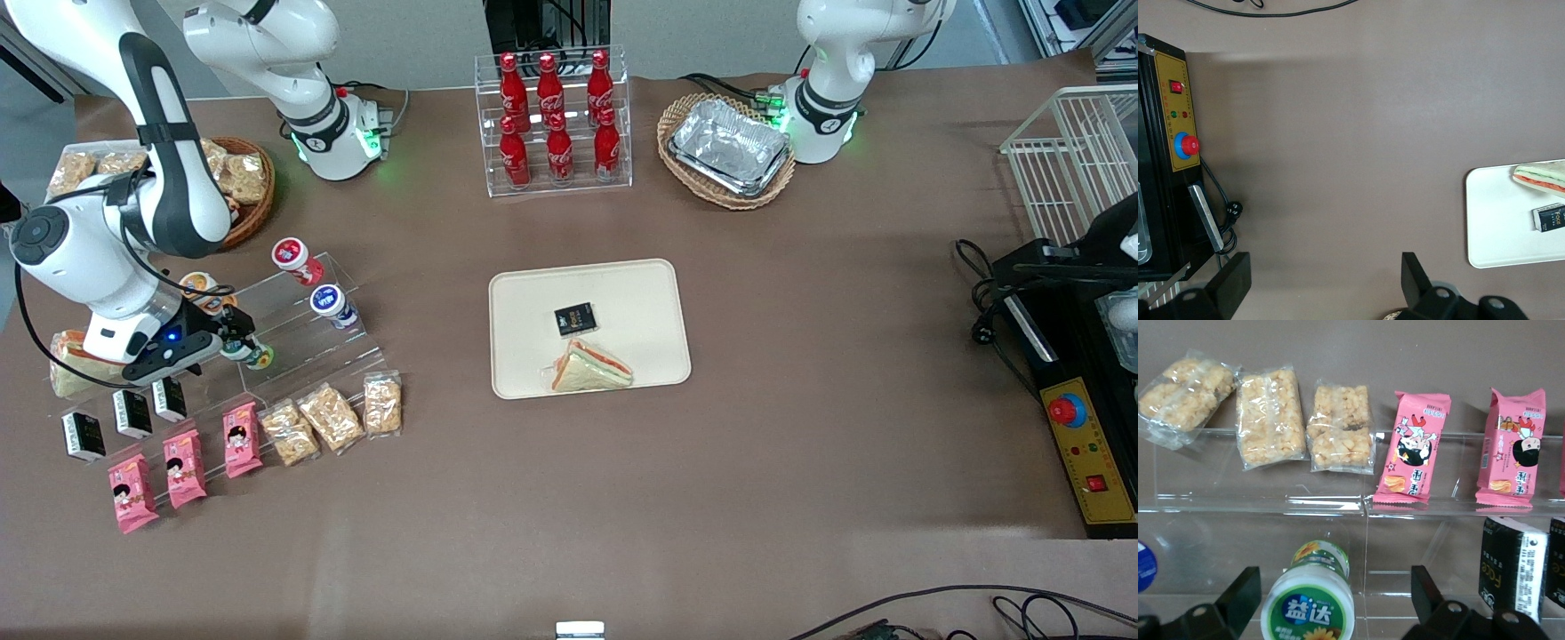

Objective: Place green gum on tray
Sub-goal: 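Lower the right gripper around the gum bottle and close it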

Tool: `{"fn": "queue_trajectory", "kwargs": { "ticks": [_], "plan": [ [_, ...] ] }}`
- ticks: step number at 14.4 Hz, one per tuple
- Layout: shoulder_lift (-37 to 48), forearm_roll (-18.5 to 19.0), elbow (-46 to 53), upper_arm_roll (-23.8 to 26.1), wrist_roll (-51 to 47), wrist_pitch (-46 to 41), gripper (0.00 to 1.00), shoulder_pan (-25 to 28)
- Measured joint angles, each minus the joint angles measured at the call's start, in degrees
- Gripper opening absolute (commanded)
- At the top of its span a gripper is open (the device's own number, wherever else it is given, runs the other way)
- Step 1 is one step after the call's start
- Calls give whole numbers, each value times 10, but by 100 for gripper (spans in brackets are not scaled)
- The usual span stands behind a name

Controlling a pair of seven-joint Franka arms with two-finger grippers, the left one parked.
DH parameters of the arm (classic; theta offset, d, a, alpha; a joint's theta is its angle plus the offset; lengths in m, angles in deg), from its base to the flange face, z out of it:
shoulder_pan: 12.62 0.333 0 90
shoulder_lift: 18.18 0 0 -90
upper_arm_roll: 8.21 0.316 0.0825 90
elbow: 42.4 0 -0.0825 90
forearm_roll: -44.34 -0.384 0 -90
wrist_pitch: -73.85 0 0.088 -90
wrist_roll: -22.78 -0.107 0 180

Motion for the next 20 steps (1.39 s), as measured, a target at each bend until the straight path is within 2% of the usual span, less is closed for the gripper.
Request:
{"fn": "queue_trajectory", "kwargs": {
  "ticks": [9,10,13,16,20],
  "plan": [
    [-1,0,-52,2,1,49,100,3],
    [-1,0,-56,2,1,51,97,3],
    [-1,0,-60,2,1,53,52,3],
    [0,0,-60,2,1,53,40,3],
    [0,0,-60,2,0,53,39,3]
  ]
}}
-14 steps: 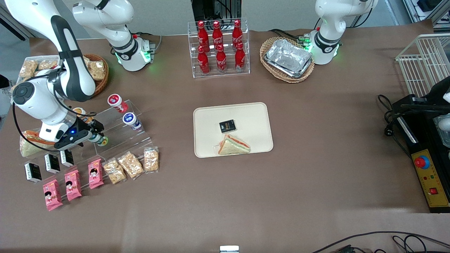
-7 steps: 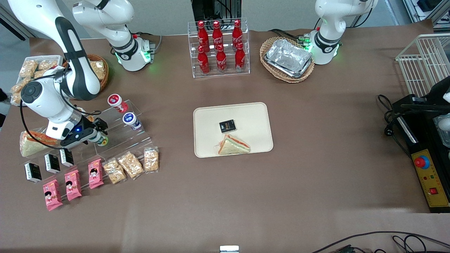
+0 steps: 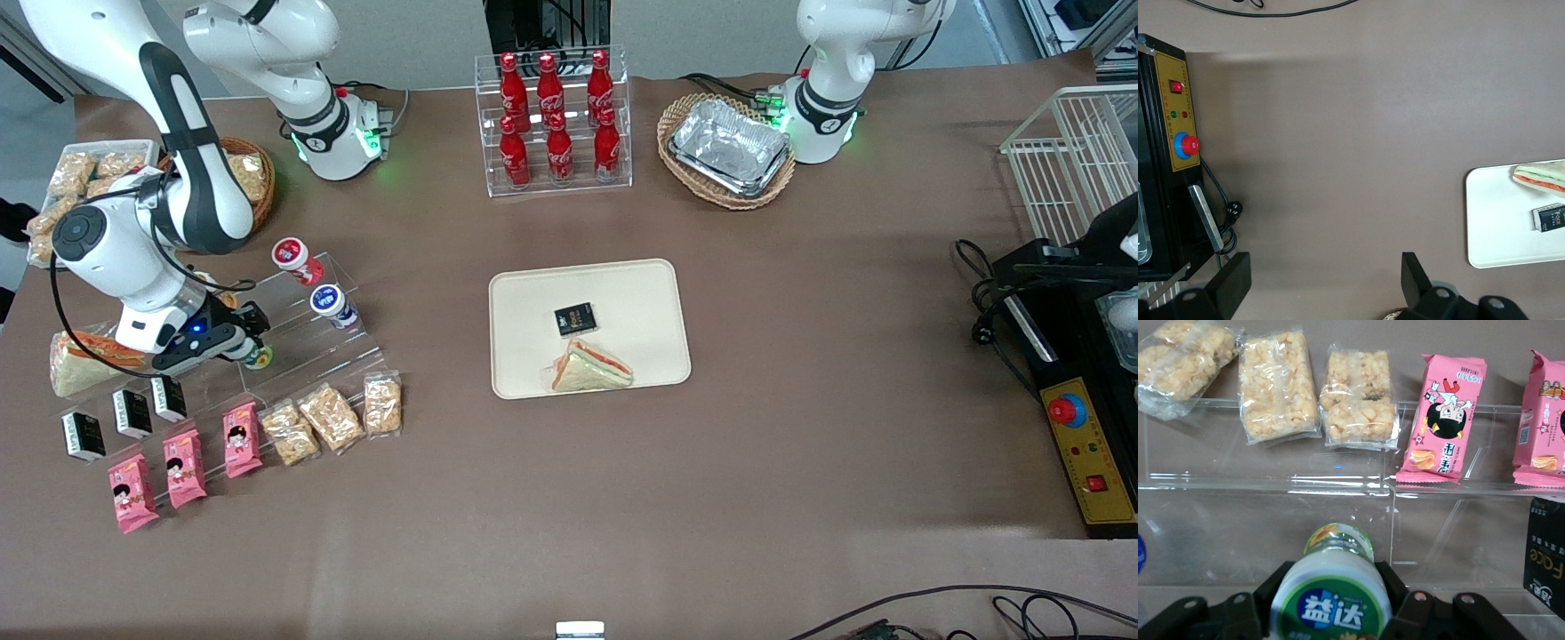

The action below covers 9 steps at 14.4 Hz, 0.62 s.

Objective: Place green gum on tray
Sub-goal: 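Lower the right gripper around the gum bottle and close it, then lift the gum bottle up out of the rack with the right gripper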

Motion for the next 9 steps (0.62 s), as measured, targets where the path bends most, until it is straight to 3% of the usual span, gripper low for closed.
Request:
{"fn": "queue_trajectory", "kwargs": {
  "ticks": [5,9],
  "plan": [
    [7,0,32,0,-5,-34,40,0],
    [16,-1,169,0,-39,-210,40,0]
  ]
}}
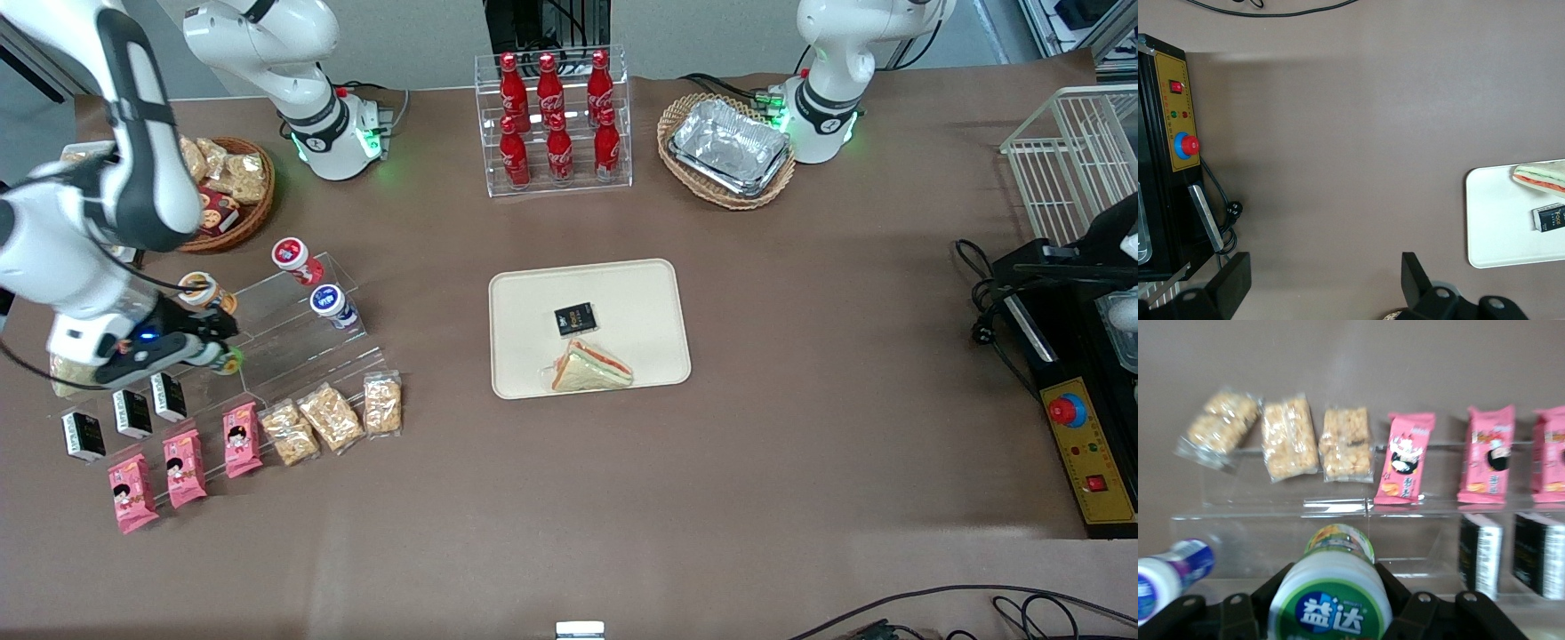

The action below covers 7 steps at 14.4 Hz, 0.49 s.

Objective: Place green gum on tray
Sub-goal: 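Lift the gum bottle up out of the rack with the right gripper, then carry the gum bottle over to the white tray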

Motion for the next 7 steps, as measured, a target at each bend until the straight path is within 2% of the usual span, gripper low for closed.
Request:
{"fn": "queue_trajectory", "kwargs": {
  "ticks": [3,7],
  "plan": [
    [5,0,98,3,-43,-117,40,0],
    [5,0,179,10,-97,-218,40,3]
  ]
}}
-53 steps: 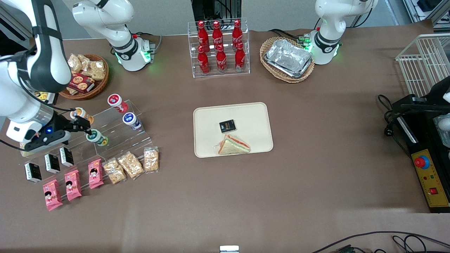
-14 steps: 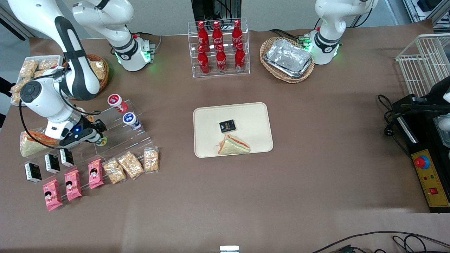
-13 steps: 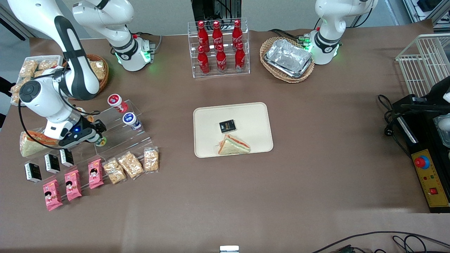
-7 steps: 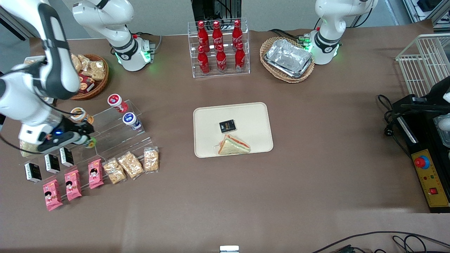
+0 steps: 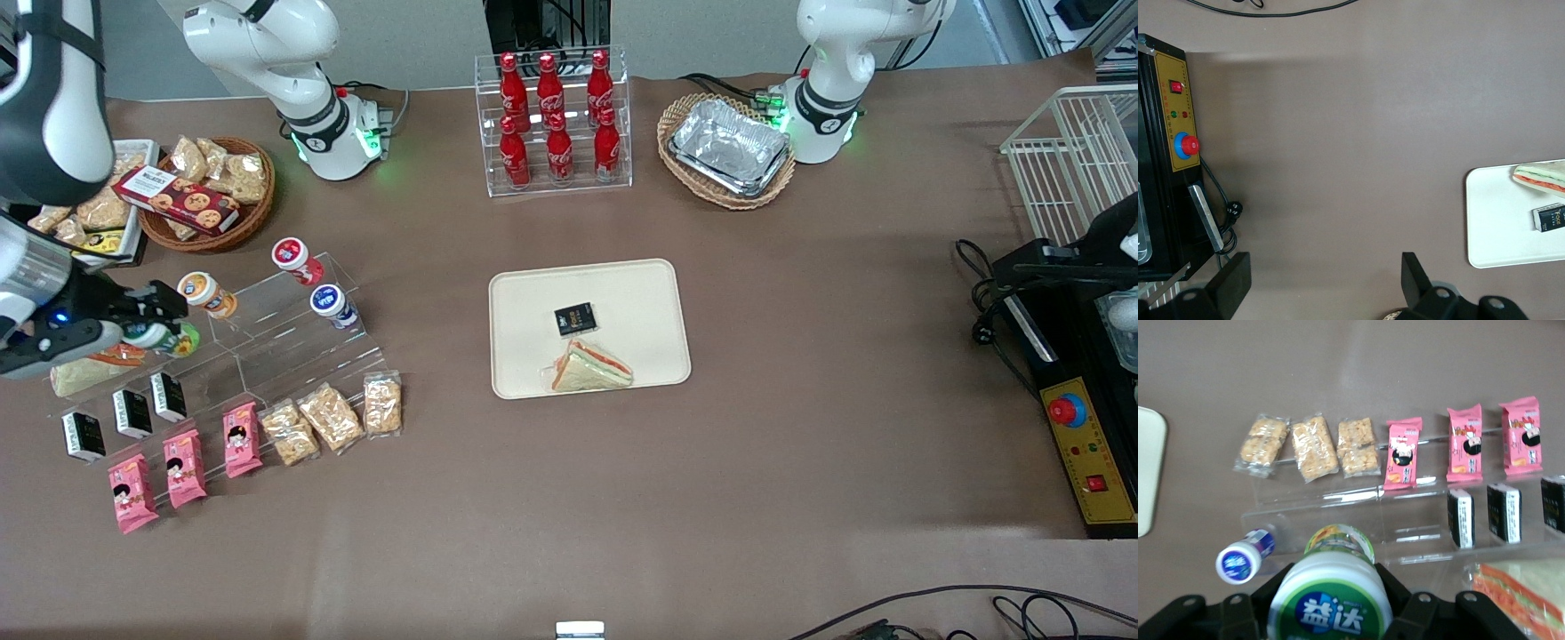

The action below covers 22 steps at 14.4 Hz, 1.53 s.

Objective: Place green gum on tray
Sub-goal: 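Carry the gum bottle over to the white tray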

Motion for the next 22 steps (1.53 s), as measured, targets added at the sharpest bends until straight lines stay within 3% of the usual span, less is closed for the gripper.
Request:
{"fn": "queue_trajectory", "kwargs": {
  "ticks": [3,6,9,13,17,22],
  "plan": [
    [2,-1,90,11,-58,-104,40,0],
    [12,-1,133,52,-147,-150,40,1],
    [22,-2,138,122,-268,-154,40,3],
    [21,-2,138,253,-484,-152,40,7],
    [-10,-2,122,358,-660,-95,40,11],
    [-53,0,2,379,-763,76,40,61]
  ]
}}
